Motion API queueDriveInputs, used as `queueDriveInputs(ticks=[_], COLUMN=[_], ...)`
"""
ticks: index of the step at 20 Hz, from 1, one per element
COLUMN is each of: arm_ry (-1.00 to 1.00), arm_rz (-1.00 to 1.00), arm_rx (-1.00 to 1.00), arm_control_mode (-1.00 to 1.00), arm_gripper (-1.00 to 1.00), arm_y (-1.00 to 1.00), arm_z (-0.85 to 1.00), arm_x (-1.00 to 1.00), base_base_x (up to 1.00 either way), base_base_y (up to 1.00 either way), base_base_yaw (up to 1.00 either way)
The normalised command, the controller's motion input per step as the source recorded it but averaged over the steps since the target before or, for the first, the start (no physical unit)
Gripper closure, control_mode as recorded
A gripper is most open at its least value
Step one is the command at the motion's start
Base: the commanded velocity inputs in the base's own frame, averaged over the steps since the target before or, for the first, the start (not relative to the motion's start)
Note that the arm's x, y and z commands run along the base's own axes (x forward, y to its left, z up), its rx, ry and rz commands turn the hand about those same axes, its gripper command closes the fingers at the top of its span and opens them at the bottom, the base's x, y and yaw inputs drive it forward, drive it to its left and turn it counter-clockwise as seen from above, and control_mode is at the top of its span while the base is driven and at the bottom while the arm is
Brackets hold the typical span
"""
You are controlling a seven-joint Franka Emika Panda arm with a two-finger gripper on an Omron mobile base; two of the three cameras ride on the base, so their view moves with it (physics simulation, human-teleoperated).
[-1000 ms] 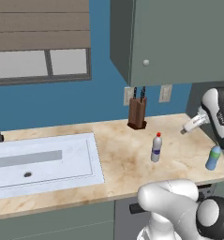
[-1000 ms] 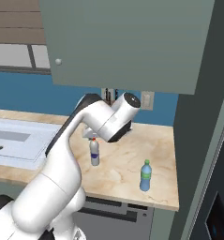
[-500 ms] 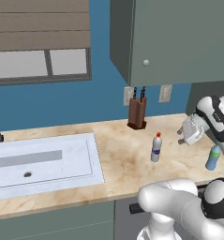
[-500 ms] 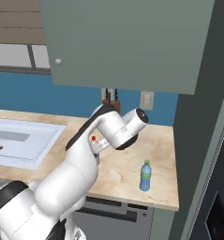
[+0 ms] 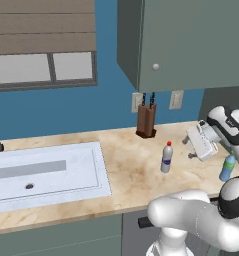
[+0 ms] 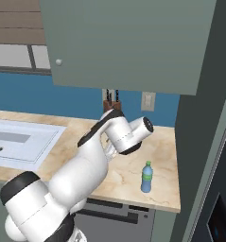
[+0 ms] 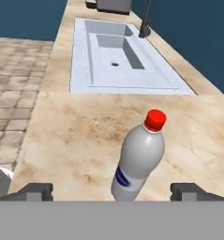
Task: Take the bottled waters from the counter and place them in the freezer to freeze. Close the freezer door after placing the bottles.
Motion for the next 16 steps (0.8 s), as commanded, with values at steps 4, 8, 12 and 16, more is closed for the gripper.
queueDriveInputs(ticks=[4, 8, 12, 16], arm_ry=[0.00, 0.00, 0.00, 0.00], arm_rz=[0.22, 0.20, 0.17, 0.16], arm_rx=[0.00, 0.00, 0.01, 0.01], arm_control_mode=[-1.00, -1.00, -1.00, -1.00], arm_gripper=[-1.00, -1.00, -1.00, -1.00], arm_y=[0.21, 0.08, 0.00, 0.00], arm_z=[-0.23, -0.14, -0.16, -0.25], arm_x=[0.04, 0.02, 0.13, 0.19], base_base_x=[0.00, 0.00, 0.00, 0.00], base_base_y=[0.00, 0.00, 0.00, 0.00], base_base_yaw=[0.00, 0.00, 0.00, 0.00])
